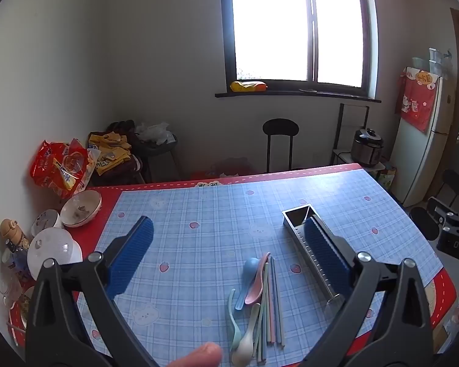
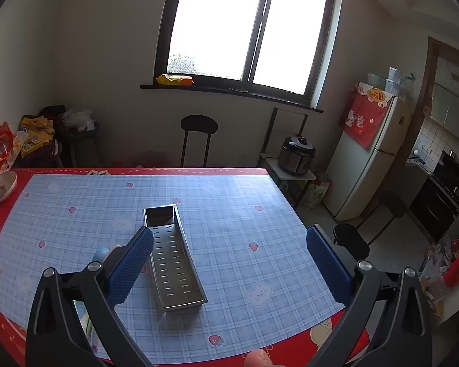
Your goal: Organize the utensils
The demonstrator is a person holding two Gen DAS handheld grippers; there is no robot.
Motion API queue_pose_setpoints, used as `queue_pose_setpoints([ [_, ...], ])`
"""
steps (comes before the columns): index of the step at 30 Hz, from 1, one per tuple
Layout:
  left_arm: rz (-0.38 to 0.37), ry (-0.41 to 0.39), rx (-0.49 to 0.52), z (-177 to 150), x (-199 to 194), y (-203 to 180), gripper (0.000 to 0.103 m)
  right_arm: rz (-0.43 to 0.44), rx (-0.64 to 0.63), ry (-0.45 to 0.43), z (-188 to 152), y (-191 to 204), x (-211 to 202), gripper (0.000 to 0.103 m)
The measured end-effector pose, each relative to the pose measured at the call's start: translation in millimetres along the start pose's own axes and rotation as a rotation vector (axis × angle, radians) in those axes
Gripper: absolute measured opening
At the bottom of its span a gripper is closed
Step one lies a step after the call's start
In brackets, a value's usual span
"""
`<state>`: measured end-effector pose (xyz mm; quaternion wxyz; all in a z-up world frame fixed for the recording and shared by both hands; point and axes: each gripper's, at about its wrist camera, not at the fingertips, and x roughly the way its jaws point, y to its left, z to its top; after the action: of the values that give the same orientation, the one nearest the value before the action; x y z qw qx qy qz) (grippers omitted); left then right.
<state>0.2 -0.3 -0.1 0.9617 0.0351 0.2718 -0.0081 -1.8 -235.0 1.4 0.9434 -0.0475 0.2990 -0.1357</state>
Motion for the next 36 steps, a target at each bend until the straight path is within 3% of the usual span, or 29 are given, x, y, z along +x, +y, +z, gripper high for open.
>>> queue_pose_setpoints([
  [36, -0.002, -0.004, 0.001, 0.5, 0.7, -4.0, 0.098, 0.001, 0.003, 0.009, -5.7, -1.7, 1.5, 0.098],
])
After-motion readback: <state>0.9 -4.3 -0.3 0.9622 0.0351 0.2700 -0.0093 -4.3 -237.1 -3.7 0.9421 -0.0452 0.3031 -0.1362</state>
